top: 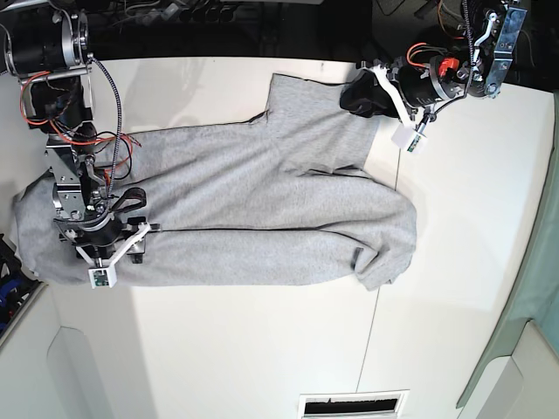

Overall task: Layout the t-shirt on the table in an organized manner, then fold the t-shirt properly
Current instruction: 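Lay the shirt down and release it from both grippers, then grasp the shirt edges again with both grippers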

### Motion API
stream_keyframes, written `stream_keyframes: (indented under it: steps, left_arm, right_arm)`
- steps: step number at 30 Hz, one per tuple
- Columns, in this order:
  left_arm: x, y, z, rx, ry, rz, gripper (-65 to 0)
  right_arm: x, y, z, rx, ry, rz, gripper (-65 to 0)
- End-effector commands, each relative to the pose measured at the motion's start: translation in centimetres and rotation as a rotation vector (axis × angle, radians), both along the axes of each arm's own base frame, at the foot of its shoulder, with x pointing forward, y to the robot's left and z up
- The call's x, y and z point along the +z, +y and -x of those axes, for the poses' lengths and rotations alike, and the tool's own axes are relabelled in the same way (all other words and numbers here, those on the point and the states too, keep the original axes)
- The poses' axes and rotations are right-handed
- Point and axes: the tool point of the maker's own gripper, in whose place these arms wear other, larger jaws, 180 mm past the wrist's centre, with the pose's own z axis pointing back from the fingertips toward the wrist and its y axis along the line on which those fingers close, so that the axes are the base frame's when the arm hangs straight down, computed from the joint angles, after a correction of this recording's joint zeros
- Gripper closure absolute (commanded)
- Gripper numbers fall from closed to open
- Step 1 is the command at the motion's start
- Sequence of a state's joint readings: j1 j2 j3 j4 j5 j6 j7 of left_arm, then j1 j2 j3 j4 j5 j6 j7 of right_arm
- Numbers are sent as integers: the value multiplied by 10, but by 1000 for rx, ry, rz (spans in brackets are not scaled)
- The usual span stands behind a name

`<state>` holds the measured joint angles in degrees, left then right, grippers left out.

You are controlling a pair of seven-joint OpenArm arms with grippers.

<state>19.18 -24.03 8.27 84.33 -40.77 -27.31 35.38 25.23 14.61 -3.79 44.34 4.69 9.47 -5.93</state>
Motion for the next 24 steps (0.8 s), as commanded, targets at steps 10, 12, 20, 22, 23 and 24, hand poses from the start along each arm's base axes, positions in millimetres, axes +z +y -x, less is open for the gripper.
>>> stream_keyframes:
  steps: [10,12,20,22,23,24]
  left_arm:
    - [-12,132,10,39,98,-428,-211]
    - [-1,155,-3,96,61,-454,-211]
    - [43,222,-39,261,-70,-523,-211]
    - [45,220,-43,257,-82,-516,-211]
    - [45,218,-45,260,-86,-511,-211]
    - [46,217,-48,263,-92,-506,-211]
  right_arm:
    - [63,-71,-24,-263,-205,-149,-319]
    - [68,-81,-24,-278,-219,-144,-319]
    - [53,-77,-13,-206,-102,-173,-319]
    - [38,-49,-2,-106,-11,-276,-319]
    - [31,-35,6,-47,31,-323,-319]
    - [25,-22,15,9,68,-367,-319]
